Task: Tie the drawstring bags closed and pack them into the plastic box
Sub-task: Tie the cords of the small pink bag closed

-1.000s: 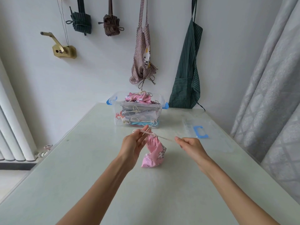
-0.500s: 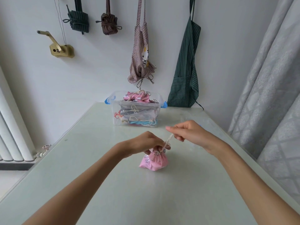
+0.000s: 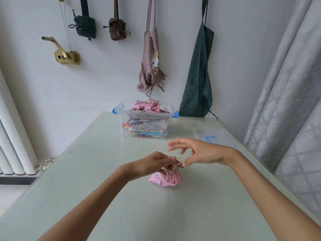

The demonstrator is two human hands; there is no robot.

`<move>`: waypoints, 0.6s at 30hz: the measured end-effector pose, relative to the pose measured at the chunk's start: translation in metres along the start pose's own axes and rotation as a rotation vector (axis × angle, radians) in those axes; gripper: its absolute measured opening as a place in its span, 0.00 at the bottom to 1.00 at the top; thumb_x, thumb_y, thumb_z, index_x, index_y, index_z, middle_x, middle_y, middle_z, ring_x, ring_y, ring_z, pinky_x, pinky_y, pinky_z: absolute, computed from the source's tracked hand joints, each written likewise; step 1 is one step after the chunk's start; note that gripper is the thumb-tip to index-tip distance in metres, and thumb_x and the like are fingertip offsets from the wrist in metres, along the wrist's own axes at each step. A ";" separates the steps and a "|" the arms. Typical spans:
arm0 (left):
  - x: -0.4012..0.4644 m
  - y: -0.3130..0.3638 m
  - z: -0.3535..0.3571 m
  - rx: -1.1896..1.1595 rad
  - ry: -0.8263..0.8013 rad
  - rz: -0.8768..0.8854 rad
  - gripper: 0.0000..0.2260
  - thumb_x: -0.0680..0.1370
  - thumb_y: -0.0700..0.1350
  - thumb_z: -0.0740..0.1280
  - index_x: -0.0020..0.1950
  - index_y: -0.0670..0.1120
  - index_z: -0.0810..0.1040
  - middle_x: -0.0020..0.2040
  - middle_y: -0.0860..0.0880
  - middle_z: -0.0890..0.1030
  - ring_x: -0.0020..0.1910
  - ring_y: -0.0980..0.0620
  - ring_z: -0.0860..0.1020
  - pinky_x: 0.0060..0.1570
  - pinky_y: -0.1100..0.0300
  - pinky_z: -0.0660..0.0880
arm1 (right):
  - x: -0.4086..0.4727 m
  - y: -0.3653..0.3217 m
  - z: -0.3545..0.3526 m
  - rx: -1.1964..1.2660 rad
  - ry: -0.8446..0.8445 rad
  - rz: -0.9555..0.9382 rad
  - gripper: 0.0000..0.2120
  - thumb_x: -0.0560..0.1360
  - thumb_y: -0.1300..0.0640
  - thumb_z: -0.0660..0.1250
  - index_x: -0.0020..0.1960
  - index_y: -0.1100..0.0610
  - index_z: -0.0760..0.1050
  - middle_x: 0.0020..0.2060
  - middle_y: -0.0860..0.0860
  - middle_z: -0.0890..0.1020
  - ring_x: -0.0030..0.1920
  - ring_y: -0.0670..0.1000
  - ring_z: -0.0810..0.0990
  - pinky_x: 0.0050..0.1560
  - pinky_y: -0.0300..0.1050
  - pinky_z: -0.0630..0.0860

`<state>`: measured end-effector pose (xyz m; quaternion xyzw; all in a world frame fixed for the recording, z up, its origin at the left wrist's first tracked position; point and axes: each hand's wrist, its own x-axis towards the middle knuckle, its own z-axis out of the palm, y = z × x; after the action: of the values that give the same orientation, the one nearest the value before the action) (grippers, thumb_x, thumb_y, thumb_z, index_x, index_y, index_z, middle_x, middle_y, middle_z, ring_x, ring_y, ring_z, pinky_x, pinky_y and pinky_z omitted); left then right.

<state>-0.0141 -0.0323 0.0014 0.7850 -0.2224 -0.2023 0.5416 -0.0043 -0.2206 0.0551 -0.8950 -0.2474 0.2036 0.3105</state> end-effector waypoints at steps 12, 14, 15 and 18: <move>-0.003 -0.001 -0.014 -0.086 0.099 0.019 0.09 0.76 0.48 0.68 0.41 0.48 0.85 0.49 0.48 0.85 0.42 0.57 0.77 0.40 0.66 0.77 | 0.001 0.014 -0.011 -0.026 0.308 -0.011 0.04 0.67 0.54 0.76 0.34 0.51 0.83 0.25 0.47 0.81 0.24 0.41 0.74 0.29 0.32 0.71; -0.004 -0.002 -0.015 -0.118 0.079 0.016 0.10 0.75 0.49 0.69 0.36 0.50 0.85 0.42 0.52 0.84 0.38 0.60 0.76 0.34 0.71 0.72 | -0.004 0.012 -0.013 0.018 0.317 -0.022 0.04 0.67 0.55 0.77 0.34 0.52 0.84 0.26 0.49 0.82 0.24 0.42 0.74 0.29 0.32 0.71; -0.002 -0.003 -0.015 -0.154 0.086 0.018 0.09 0.75 0.48 0.70 0.36 0.49 0.85 0.40 0.53 0.84 0.37 0.61 0.77 0.34 0.71 0.73 | -0.006 0.011 -0.012 0.030 0.319 -0.024 0.04 0.67 0.55 0.77 0.35 0.53 0.84 0.26 0.49 0.82 0.24 0.42 0.74 0.29 0.32 0.71; 0.004 -0.007 -0.017 -0.392 0.186 -0.013 0.04 0.71 0.44 0.73 0.40 0.45 0.86 0.39 0.50 0.85 0.40 0.58 0.82 0.40 0.69 0.77 | -0.012 0.009 -0.007 0.068 0.302 -0.053 0.04 0.66 0.55 0.77 0.34 0.52 0.84 0.26 0.49 0.82 0.25 0.42 0.74 0.30 0.32 0.71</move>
<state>-0.0003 -0.0200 0.0001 0.6815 -0.1227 -0.1718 0.7007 -0.0080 -0.2367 0.0568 -0.8975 -0.2146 0.0668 0.3794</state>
